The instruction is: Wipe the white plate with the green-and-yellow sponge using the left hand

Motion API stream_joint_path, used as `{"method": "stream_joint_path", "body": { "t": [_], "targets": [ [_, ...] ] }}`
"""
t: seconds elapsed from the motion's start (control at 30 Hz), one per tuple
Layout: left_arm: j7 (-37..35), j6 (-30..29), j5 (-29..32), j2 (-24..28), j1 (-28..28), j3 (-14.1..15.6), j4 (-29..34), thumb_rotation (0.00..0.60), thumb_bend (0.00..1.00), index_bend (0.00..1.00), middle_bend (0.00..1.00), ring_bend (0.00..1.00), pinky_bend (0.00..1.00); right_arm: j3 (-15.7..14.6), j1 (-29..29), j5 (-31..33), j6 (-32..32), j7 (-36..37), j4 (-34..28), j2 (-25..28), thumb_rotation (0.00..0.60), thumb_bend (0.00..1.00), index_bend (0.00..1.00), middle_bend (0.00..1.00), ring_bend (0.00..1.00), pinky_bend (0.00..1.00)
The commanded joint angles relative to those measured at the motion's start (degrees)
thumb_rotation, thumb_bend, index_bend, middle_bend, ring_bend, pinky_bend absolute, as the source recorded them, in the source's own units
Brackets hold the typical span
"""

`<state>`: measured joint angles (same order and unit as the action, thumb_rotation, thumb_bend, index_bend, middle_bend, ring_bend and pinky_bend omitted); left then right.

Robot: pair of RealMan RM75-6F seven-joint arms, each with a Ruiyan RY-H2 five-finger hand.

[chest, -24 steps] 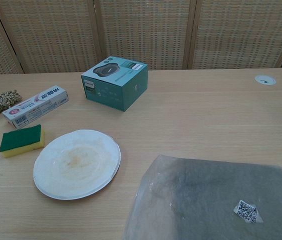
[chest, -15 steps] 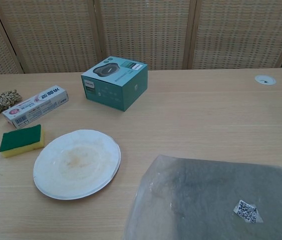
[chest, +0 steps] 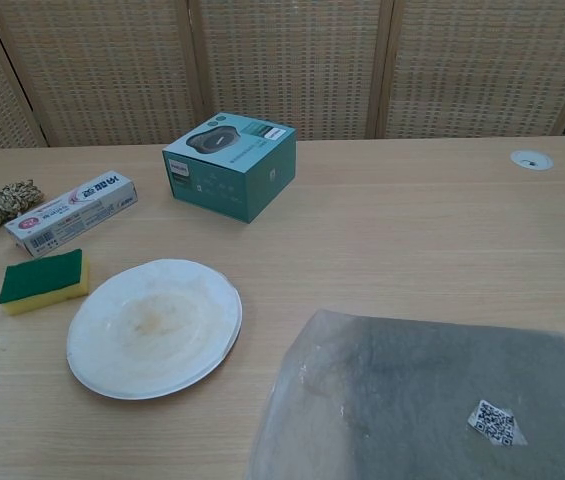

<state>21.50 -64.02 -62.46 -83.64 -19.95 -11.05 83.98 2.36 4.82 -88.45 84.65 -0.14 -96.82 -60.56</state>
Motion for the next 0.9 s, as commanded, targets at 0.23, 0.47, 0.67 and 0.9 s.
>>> {"method": "stream_joint_path", "body": {
  "t": [0.23,0.47,0.67,0.9],
  "targets": [
    [7.1,7.6,12.2,-10.0,-8.3,-3.7,-10.5,0.600,0.00,0.15,0.18,0.17,0.37,0.2,0.3,0.8,-0.8,0.0,0.3,-0.2,0.600,0.00,0.00,0.00,0.00,0.00],
    [8.1,10.2,16.8,-12.7,-11.5,-4.7,-14.6,0.600,0.00,0.17,0.18,0.17,0.33,0.2,0.4,0.9,-1.2,0.1,0.3,-0.1,0.600,0.00,0.00,0.00,0.00,0.00],
    [7.4,11.1,18.4,-13.6,-12.3,-4.3,-16.6,0.600,0.00,0.20,0.18,0.17,0.28,0.3,0.3,1.0,-1.0,0.3,0.2,0.1,0.600,0.00,0.00,0.00,0.00,0.00],
    [5.5,11.8,18.2,-13.8,-12.9,-3.9,-17.9,0.600,0.00,0.22,0.19,0.17,0.26,0.3,0.3,1.0,-1.0,0.5,0.2,0.2,0.600,0.00,0.00,0.00,0.00,0.00]
  ]
}}
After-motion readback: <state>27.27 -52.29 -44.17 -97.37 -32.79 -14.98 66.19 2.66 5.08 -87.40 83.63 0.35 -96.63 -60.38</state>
